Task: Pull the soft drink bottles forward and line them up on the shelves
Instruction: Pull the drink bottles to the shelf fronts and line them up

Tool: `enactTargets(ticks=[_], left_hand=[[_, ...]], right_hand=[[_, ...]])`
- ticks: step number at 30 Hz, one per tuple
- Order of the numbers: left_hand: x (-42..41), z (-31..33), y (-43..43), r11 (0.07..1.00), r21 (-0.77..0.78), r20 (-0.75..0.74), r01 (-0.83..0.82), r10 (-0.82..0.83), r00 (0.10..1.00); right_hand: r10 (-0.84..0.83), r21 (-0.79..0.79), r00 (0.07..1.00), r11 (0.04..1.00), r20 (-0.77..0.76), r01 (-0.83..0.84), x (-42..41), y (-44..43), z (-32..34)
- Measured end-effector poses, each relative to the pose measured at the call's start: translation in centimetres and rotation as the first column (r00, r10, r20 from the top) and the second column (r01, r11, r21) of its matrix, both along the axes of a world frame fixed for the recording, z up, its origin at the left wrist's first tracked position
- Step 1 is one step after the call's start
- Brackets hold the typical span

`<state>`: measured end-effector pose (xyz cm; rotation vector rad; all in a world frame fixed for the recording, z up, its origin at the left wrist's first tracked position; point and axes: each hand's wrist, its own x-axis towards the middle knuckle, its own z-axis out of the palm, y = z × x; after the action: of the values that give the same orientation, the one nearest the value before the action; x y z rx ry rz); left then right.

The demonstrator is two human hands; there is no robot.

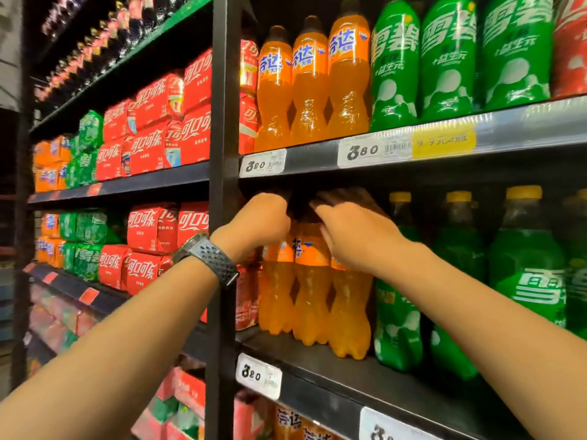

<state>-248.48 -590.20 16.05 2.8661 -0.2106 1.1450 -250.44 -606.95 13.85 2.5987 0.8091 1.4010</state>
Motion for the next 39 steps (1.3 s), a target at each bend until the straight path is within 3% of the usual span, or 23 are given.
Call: enactTargets(ticks=[9,14,18,24,39], left_hand=[[0.8,0.9,0.0,0.937,0.329,0.095,-0.117,0.091,0.991],[1.0,2.1,0.7,0.950,0.302,-0.038,-0.081,0.097,0.995],[1.4,2.2,0.6,0.965,0.254,-0.008,-0.060,0.064,0.998],[2.4,2.1,0.3,0.949,0.283,0.106,-0.139,0.113,0.988],[1.8,2.5,1.0,0.962,0.269,0.076,-0.045,0.026,0.997]], right_hand=[[-0.243,0.029,0.959,0.968,-0.148,0.250,0.6,3.0,2.6],[-0.184,0.149,0.950,0.963,-0.252,0.225,1.2,3.0,3.8],[-0.105,0.205,0.927,0.961,-0.359,0.188,2.3,2.7,4.6],[-0.102,0.304,0.968,0.937,-0.228,0.171,3.7,3.8,4.6],[-0.009,0.180,0.972,0.982,-0.233,0.053,3.2,2.0,5.0]])
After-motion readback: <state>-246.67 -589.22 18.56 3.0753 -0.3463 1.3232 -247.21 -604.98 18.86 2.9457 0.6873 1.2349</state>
